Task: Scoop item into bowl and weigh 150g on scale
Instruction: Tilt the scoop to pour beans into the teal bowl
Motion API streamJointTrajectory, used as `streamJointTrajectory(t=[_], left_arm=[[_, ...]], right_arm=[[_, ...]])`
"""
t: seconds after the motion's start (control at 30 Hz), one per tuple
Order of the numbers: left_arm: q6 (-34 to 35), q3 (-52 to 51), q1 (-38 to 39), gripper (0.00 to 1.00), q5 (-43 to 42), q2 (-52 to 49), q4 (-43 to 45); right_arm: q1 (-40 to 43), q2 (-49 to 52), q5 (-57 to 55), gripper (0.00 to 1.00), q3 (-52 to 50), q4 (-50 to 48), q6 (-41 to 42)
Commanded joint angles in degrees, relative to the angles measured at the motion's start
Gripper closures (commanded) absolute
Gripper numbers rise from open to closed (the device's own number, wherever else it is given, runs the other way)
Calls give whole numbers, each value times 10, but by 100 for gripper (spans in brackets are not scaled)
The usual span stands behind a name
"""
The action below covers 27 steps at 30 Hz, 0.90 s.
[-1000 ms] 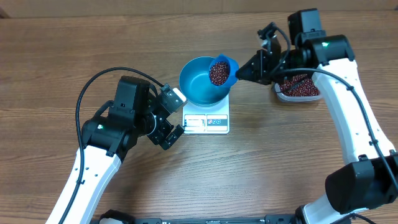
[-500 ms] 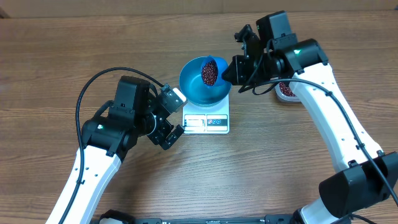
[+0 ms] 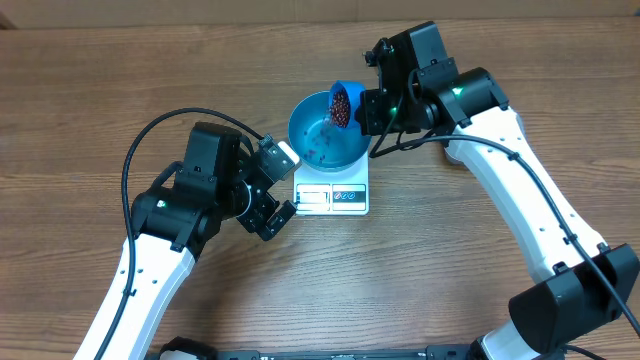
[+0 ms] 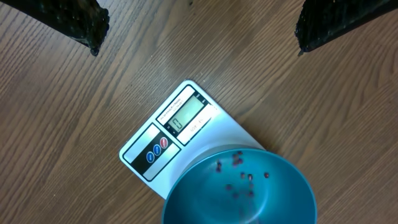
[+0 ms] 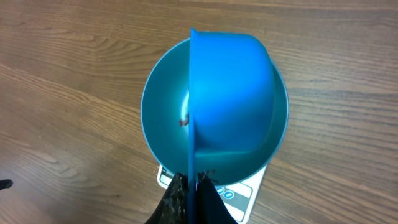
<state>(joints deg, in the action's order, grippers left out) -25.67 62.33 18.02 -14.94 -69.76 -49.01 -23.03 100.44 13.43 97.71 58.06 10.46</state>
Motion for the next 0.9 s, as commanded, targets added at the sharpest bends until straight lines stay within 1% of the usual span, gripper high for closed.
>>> streamJointTrajectory(t=[0.0, 0.57, 0.63, 0.87], left_arm=[[4, -3, 4, 0, 1, 4, 2], [4, -2, 4, 1, 2, 4, 3], [4, -2, 3, 0, 12, 4, 17], [4, -2, 4, 0, 20, 4, 17]], right_arm=[[-3, -22, -14, 96, 17, -8, 0], [-5, -22, -38, 96, 16, -14, -2], [-5, -22, -38, 96, 16, -14, -2], [-5, -22, -38, 96, 16, -14, -2]])
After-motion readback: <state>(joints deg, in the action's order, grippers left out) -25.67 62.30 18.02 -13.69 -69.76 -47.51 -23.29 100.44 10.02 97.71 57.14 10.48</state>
